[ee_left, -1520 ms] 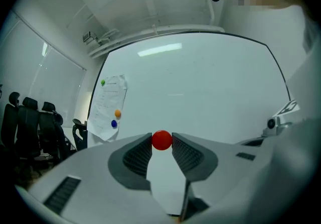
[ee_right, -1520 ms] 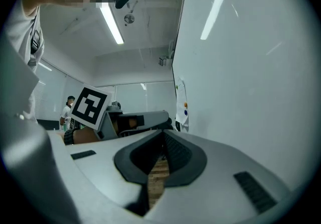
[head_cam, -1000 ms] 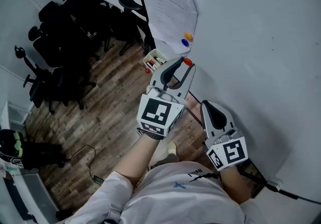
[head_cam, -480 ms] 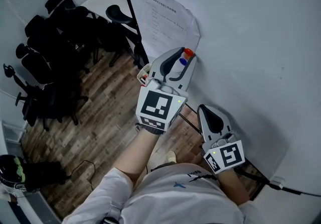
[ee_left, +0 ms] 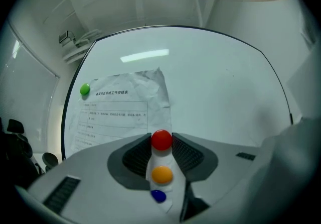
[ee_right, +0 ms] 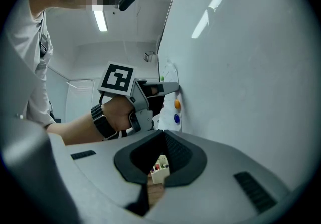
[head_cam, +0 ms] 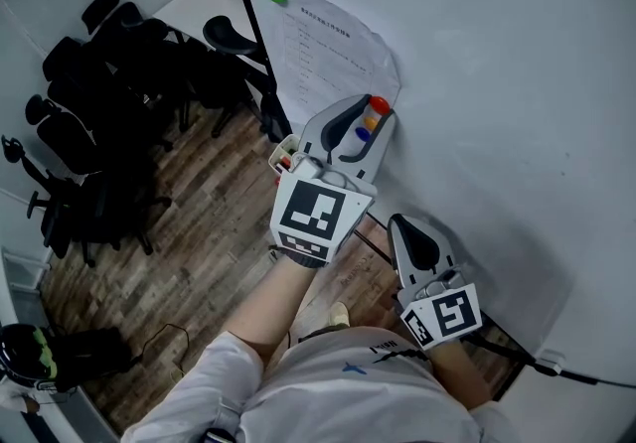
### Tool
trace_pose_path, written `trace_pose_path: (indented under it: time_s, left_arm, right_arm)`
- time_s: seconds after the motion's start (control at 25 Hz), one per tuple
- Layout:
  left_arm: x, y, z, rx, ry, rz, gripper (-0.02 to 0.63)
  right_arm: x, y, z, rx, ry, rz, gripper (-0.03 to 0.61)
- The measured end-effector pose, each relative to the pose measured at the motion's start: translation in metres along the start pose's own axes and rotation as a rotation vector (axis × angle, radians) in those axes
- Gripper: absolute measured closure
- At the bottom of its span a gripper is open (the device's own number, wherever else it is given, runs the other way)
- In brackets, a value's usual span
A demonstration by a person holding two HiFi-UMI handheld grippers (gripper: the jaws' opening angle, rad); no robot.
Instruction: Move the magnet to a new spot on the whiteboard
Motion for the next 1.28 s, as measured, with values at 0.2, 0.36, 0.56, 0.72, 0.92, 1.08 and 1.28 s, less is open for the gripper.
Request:
trace_pose_path:
  time_s: [0.2, 0.36, 0.56, 0.72, 0.92, 1.08, 1.28]
  left_arm:
    - [0.002, 0.001, 0.002, 0.019, 0.023, -0.032, 0.482]
    - [-0.002, 0.01, 0.004, 0.013, 0.029, -0.049, 0.482]
    - [0.003, 0.033, 0.006, -0.011, 0.049, -0.04, 0.483]
    - [0.014, 0.054, 0.002, -0.027, 0.063, -0.013, 0.483]
    - [0.021, 0.076, -0.011, -0.027, 0.082, 0.015, 0.483]
    - [0.02, 0.091, -0.031, -0.036, 0.1, 0.015, 0.483]
    - [0.022, 0.108, -0.068, -0.048, 0.122, 0.046, 0.492]
  right_arm:
    - [0.006, -0.004, 0.002, 0.0, 0.003, 0.01, 0.563]
    - [0.006, -0.004, 0.006, -0.004, 0.008, 0.022, 0.563]
    - [0.008, -0.007, 0.009, -0.008, -0.002, 0.034, 0.563]
    - [0.01, -0.01, 0.01, -0.005, -0.005, 0.037, 0.563]
    - [0.01, -0.005, 0.014, -0.009, -0.003, 0.037, 0.563]
    - [0.009, 0.003, 0.014, -0.024, 0.003, 0.037, 0.563]
    - [0.009, 0.023, 0.013, -0.056, 0.012, 0.035, 0.563]
Point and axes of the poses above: the fingertips, and each gripper's own axes: y backward along the fingers, z to its left, x out of its underside, the point moved 5 cm from there along y, backward along the fingers, and after that the axes turned 13 degrees about -y, right-handed, at the moved point
